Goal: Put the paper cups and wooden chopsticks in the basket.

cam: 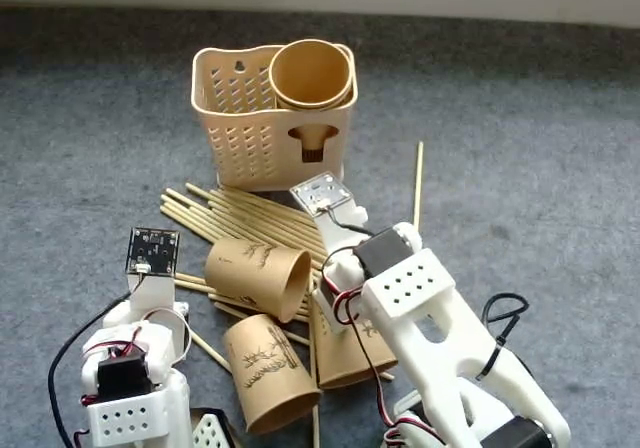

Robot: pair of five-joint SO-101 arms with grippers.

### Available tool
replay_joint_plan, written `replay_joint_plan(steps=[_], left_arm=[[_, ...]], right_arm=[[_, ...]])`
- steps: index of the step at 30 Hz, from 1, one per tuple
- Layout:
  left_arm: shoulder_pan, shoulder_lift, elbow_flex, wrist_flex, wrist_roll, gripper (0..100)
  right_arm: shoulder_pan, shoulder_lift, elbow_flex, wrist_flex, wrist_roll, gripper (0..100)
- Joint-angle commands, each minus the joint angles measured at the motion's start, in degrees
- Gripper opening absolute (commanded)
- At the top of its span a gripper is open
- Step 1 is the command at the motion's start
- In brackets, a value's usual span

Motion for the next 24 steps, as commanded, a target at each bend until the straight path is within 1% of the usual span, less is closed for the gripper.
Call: replay_joint_plan(steps=[1,6,13,15,17,20,24], left_arm=[[-0.4,-0.2,1.1,0.3,-0.1,5],[-0.4,-0.2,1.1,0.3,-0.1,5],[-0.4,-0.2,1.1,0.3,-0.1,5],[-0.4,-0.2,1.1,0.3,-0.1,5],[-0.4,-0.2,1.1,0.3,-0.1,5],[-0.4,-0.2,1.1,0.3,-0.1,5],[-0.4,-0.2,1.1,0.3,-0.1,5]], right_arm=[[0.6,0.0,-3.5,3.4,0.5,22.8],[0.7,-6.5,-7.8,6.5,0.3,22.8],[0.6,-14.9,-7.6,9.1,0.2,22.8],[-0.7,-15.4,-7.6,9.2,0.2,23.8],[-2.5,-15.2,-7.1,9.7,-0.3,27.6],[-6.2,-15.0,-6.3,9.5,-4.4,33.3],[-9.0,-14.7,-5.8,9.3,-6.2,34.4]])
